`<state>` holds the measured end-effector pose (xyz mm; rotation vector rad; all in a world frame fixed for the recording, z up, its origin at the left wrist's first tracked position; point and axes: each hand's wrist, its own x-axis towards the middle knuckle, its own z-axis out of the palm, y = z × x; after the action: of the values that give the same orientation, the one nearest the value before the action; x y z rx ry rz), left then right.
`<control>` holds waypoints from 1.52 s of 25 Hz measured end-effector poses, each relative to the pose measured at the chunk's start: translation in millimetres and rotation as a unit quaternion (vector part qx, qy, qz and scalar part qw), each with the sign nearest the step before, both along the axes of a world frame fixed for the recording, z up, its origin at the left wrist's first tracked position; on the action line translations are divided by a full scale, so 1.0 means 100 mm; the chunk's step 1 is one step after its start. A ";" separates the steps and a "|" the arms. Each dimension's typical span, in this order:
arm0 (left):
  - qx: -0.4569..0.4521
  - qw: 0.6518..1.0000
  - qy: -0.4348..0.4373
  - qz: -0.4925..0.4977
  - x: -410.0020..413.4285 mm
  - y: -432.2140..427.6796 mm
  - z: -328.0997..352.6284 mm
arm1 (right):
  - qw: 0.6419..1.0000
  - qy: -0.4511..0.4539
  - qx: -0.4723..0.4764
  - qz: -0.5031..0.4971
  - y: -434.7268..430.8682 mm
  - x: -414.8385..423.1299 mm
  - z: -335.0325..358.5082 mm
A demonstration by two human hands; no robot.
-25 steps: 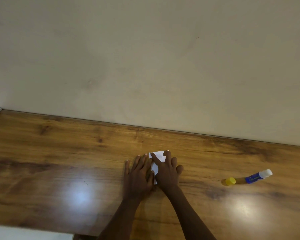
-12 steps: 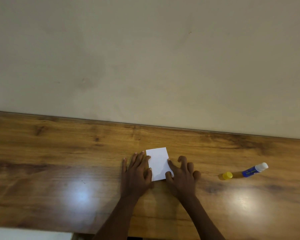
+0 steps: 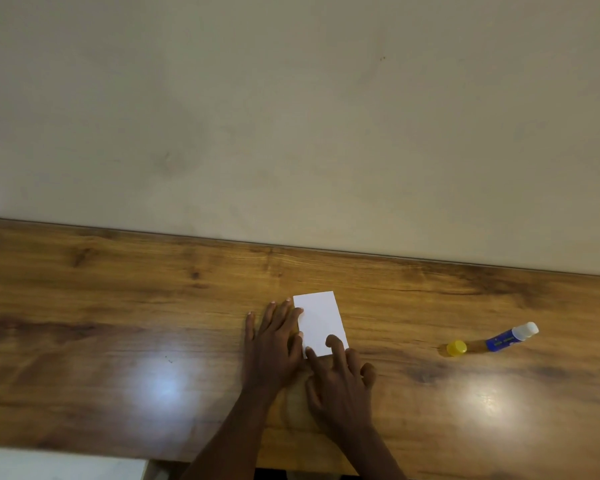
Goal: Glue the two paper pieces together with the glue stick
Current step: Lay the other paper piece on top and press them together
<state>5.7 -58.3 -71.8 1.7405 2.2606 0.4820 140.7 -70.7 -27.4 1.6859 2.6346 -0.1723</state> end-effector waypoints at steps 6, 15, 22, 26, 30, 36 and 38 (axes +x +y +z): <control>-0.003 1.000 -0.014 0.004 -0.02 -0.02 0.01 | 0.995 0.096 0.013 -0.025 0.24 -0.16 -0.04; 0.027 0.999 -0.027 0.007 0.00 -0.01 0.02 | 0.994 0.085 -0.055 -0.030 0.79 -0.35 -0.20; 0.024 0.999 -0.024 0.017 0.00 -0.02 -0.02 | 0.991 0.097 -0.082 -0.052 0.71 -0.07 -0.18; 0.027 0.999 -0.026 0.015 0.00 -0.02 -0.01 | 0.988 0.098 -0.110 -0.043 0.49 0.02 -0.23; 0.032 0.999 -0.032 0.025 0.01 -0.01 -0.01 | 0.988 0.084 -0.097 -0.084 0.66 0.04 -0.22; 0.045 0.998 -0.034 0.024 -0.01 -0.01 -0.07 | 0.988 0.113 -0.089 -0.055 0.73 -0.01 -0.22; 0.052 0.998 -0.035 0.025 -0.01 -0.01 -0.08 | 0.987 0.127 -0.097 -0.010 0.56 -0.05 -0.30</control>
<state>5.1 -58.8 -79.7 1.6908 2.2719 0.6724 135.6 -14.7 -57.9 1.7288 2.6626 -0.6617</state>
